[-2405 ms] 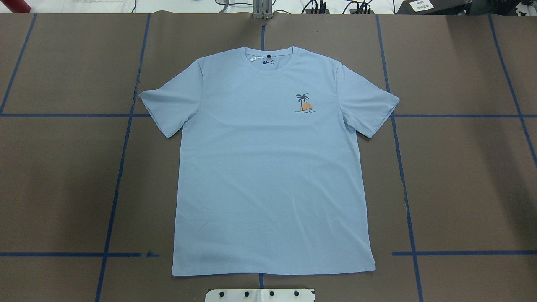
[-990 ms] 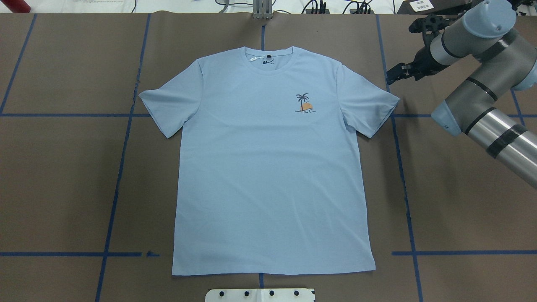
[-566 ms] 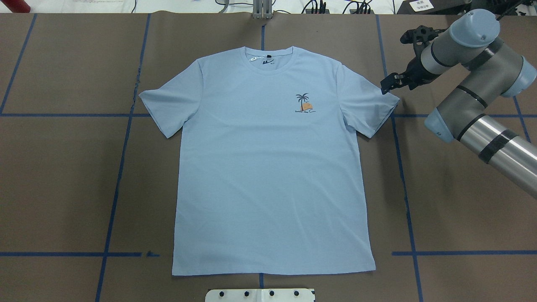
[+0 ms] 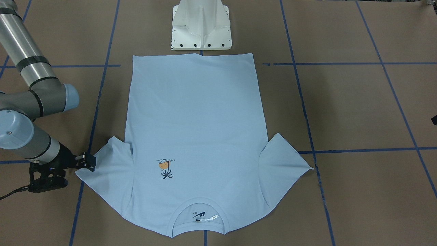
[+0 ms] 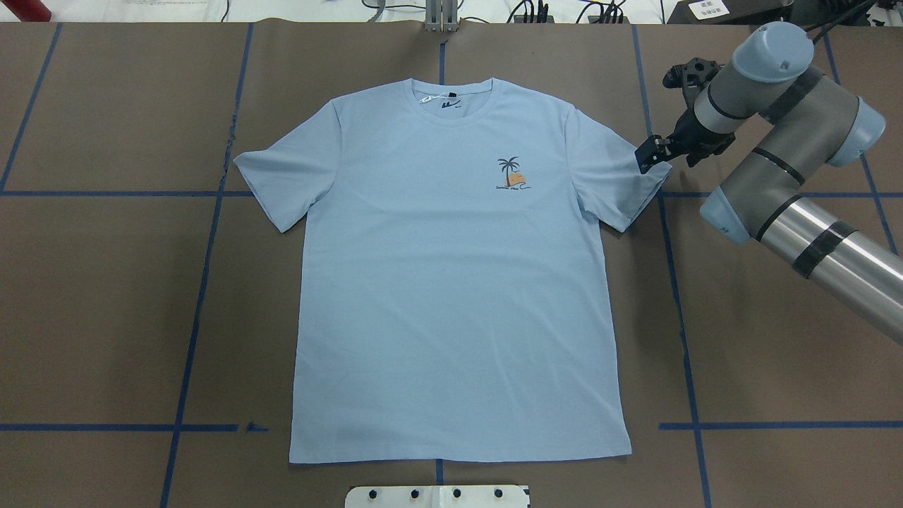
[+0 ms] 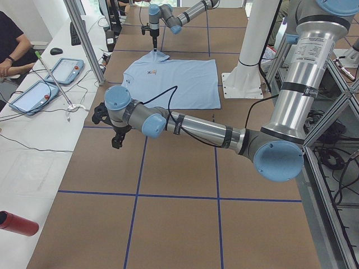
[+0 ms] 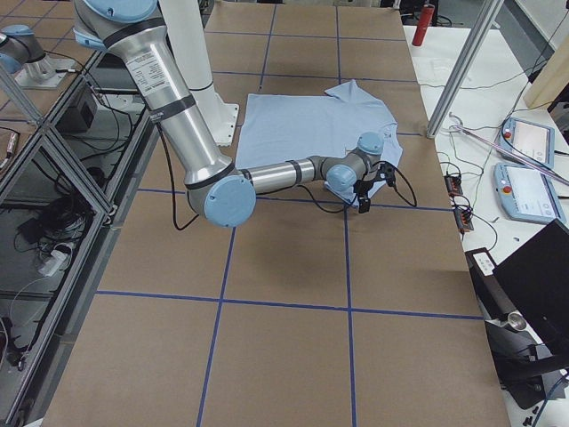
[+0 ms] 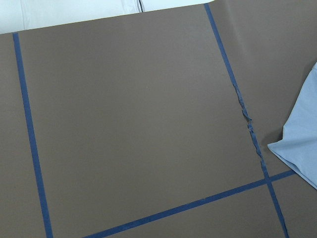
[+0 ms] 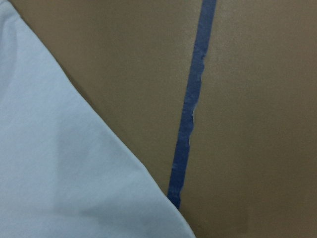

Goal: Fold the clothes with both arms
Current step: 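Move the right gripper down to the sleeve nearest it and grasp it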

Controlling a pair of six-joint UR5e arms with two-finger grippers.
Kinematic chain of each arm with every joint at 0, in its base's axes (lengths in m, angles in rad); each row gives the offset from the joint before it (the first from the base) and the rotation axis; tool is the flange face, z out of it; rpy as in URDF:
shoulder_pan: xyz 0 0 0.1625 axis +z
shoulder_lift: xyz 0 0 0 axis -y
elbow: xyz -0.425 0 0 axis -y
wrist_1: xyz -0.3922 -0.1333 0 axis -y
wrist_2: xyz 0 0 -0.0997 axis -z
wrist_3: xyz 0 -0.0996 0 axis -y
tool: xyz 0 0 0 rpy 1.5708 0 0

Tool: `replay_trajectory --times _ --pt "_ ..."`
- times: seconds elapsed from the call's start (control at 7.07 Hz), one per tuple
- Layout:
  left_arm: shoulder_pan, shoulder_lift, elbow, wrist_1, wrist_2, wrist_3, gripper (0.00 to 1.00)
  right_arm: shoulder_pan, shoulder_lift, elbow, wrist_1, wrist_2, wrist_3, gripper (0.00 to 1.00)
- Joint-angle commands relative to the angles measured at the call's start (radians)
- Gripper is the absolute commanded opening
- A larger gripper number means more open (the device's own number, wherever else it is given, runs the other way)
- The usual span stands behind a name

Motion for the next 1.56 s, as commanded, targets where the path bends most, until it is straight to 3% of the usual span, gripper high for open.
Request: replay_trajectory --times 0.0,0.28,0.42,0.57,1.13,1.41 --pt "0.0 -0.002 0.001 0.0 -0.001 0.0 1.0 -0.004 -0.001 -0.003 -0.002 -0.001 0.003 0.77" --pt "0.0 -0.002 0.001 0.0 -0.001 0.0 1.0 -0.006 0.001 -0.005 -0.004 -0.001 -0.002 0.26" --pt "0.0 -0.004 0.001 0.001 -0.001 -0.002 1.0 -0.006 0.002 -0.005 -0.004 -0.001 -0.003 0.1" --pt "0.0 -0.004 -0.001 0.002 -0.002 -0.002 1.0 -0.006 0.004 -0.005 -0.004 0.001 -0.003 0.0" --pt "0.0 -0.002 -0.002 -0.002 -0.002 0.001 1.0 -0.004 0.022 0.102 -0.001 0.003 0.021 0.0" --pt "0.0 -0.002 -0.002 -0.003 -0.002 0.011 1.0 -0.078 0.091 0.144 0.002 -0.005 0.121 0.0"
